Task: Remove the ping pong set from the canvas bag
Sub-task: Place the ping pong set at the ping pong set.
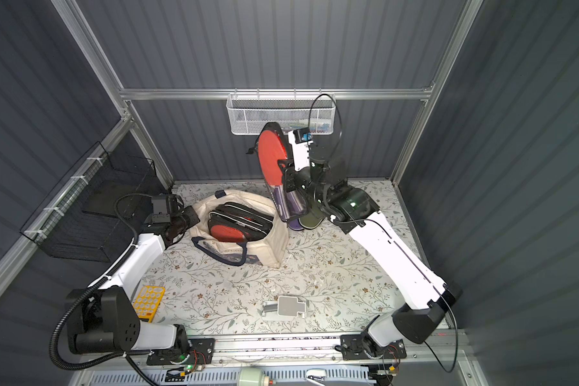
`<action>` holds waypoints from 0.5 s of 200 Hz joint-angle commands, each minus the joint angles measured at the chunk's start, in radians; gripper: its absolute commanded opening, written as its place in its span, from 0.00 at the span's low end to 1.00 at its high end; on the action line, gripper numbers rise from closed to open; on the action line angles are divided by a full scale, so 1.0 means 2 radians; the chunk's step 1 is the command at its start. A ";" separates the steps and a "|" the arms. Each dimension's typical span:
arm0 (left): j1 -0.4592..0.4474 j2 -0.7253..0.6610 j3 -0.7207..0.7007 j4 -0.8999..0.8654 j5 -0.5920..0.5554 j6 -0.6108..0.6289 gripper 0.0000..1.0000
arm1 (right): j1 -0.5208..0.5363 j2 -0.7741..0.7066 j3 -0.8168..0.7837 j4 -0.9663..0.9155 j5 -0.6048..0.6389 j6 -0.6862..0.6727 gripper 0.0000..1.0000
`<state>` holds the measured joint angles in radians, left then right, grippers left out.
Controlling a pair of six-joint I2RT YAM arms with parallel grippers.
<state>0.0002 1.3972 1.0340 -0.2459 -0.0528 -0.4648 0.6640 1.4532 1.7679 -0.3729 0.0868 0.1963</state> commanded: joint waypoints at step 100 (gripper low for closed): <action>0.005 0.001 -0.014 -0.025 -0.010 -0.005 0.00 | -0.180 -0.077 -0.238 0.174 -0.072 0.188 0.00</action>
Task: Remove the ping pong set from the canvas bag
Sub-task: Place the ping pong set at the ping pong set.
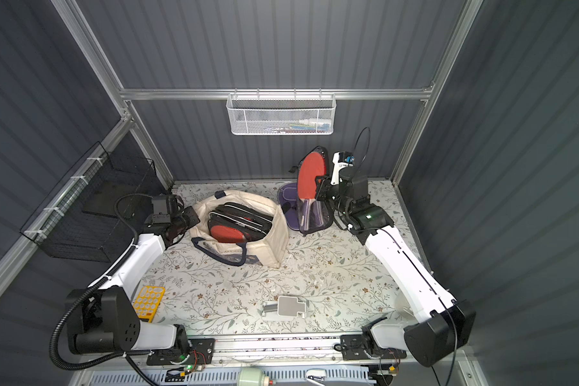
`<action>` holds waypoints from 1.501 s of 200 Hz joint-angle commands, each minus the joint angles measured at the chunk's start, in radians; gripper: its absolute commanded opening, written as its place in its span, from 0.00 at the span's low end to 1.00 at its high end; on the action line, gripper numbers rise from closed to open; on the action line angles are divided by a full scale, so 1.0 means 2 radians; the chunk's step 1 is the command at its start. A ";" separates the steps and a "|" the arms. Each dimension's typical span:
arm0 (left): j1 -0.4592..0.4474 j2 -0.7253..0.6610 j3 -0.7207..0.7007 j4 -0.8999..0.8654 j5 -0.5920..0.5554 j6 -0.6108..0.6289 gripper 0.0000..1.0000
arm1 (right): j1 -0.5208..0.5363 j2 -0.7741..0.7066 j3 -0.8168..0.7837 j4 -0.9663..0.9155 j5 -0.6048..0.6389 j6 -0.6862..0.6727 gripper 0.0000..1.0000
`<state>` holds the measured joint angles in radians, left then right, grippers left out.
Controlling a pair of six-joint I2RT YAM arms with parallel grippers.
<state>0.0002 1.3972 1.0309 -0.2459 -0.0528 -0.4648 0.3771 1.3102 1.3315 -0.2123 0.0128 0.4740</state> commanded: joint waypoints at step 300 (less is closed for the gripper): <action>0.005 0.008 -0.009 -0.019 -0.010 0.001 0.00 | -0.228 0.435 0.054 0.400 -0.296 0.270 0.00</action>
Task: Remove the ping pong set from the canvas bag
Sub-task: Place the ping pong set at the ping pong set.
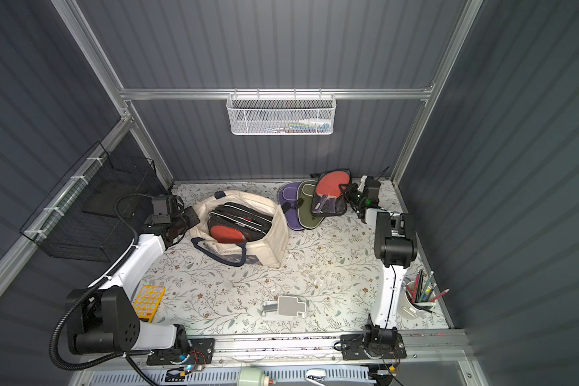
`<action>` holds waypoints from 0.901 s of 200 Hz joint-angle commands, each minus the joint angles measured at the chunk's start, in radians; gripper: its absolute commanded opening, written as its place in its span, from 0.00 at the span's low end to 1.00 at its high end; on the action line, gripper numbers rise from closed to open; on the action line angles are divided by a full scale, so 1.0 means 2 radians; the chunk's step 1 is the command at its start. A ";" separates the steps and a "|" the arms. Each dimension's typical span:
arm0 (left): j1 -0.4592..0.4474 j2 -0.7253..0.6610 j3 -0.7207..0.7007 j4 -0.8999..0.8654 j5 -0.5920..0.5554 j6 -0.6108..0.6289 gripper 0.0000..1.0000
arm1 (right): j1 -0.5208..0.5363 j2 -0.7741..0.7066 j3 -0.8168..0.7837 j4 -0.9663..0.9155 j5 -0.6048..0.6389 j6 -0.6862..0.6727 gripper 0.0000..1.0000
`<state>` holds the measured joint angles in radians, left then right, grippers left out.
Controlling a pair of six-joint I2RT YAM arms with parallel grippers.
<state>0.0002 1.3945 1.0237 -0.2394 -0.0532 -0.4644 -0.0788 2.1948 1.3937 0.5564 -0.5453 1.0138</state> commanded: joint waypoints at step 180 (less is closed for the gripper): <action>0.005 0.002 -0.010 -0.022 -0.010 0.000 0.00 | -0.013 -0.001 0.038 -0.150 0.033 -0.069 0.60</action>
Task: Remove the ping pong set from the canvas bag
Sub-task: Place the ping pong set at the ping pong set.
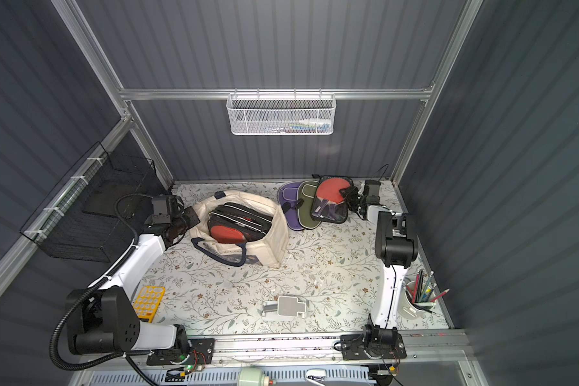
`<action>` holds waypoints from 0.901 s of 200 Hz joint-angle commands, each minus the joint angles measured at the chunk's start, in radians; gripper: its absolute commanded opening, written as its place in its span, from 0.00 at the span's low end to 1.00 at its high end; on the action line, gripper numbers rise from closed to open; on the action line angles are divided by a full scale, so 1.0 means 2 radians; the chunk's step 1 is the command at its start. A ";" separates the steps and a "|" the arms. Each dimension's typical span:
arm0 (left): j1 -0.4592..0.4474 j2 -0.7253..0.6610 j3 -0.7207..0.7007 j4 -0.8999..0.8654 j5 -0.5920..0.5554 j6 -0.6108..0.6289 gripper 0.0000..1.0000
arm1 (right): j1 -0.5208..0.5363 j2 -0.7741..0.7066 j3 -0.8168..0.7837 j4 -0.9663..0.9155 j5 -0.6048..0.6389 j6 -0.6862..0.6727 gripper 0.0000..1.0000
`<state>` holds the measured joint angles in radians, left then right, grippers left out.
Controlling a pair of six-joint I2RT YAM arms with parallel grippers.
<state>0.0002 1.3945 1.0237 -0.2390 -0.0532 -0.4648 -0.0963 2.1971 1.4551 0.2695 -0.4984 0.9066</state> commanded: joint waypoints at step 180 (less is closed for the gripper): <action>0.005 -0.006 0.005 -0.037 -0.006 0.001 0.00 | -0.006 -0.076 -0.028 -0.063 0.120 -0.072 0.99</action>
<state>0.0002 1.3941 1.0237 -0.2420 -0.0528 -0.4648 -0.1059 2.1223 1.4292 0.1551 -0.3355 0.8062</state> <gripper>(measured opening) 0.066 0.991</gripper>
